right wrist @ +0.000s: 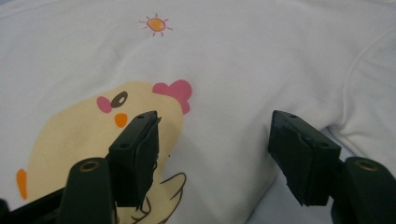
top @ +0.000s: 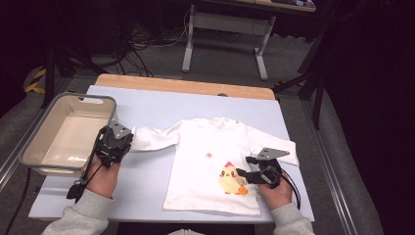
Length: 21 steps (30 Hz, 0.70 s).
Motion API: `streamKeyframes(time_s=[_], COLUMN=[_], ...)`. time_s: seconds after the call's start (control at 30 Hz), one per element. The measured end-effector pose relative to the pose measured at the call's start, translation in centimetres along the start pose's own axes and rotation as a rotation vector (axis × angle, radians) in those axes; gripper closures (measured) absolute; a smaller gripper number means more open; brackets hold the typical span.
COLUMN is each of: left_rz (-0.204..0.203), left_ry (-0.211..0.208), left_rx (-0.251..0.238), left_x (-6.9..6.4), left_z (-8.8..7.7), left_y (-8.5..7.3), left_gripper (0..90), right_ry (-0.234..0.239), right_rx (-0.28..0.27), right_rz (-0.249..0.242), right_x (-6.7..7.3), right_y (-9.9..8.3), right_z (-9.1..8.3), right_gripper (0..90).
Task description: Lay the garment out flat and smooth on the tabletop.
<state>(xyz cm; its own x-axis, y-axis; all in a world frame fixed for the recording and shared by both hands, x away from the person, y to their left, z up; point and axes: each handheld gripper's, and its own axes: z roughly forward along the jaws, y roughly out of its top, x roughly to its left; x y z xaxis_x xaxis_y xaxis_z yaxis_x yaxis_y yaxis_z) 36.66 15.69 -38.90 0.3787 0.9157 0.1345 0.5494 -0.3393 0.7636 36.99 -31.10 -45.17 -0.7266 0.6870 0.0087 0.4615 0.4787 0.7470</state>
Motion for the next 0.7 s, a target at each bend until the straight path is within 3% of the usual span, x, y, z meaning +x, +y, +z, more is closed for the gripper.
streamKeyframes(time_s=[0.17, 0.33, 0.4, 0.43, 0.57, 0.7], left_rz=[-0.022, -0.043, -0.047, -0.046, -0.048, -0.060], left_ry=[0.043, 0.069, 0.077, 0.071, 0.043, -0.055], left_rx=[-0.012, -0.007, 0.003, 0.010, -0.016, -0.043], left_x=[1.0, 1.6, 1.6, 1.5, 1.3, 0.8], left_z=[-1.2, -1.3, -1.0, -0.9, -1.0, -0.8], left_y=[-0.6, -1.2, -1.4, -1.5, -1.4, -1.2], left_gripper=[88.8, 87.3, 78.4, 69.8, 62.1, 53.0], right_ry=[0.005, 0.013, 0.014, 0.017, 0.016, 0.012], right_rx=[-0.007, -0.017, -0.022, -0.024, -0.034, -0.049], right_rz=[0.005, 0.006, 0.003, 0.003, 0.003, 0.010], right_x=[-0.1, -0.1, 0.0, -0.1, -0.1, -0.2], right_y=[0.0, 0.0, 0.0, 0.0, 0.0, 0.0], right_z=[0.0, -0.1, -0.2, -0.2, -0.3, -0.6], right_gripper=[33.6, 33.2, 32.6, 32.2, 28.8, 24.2])
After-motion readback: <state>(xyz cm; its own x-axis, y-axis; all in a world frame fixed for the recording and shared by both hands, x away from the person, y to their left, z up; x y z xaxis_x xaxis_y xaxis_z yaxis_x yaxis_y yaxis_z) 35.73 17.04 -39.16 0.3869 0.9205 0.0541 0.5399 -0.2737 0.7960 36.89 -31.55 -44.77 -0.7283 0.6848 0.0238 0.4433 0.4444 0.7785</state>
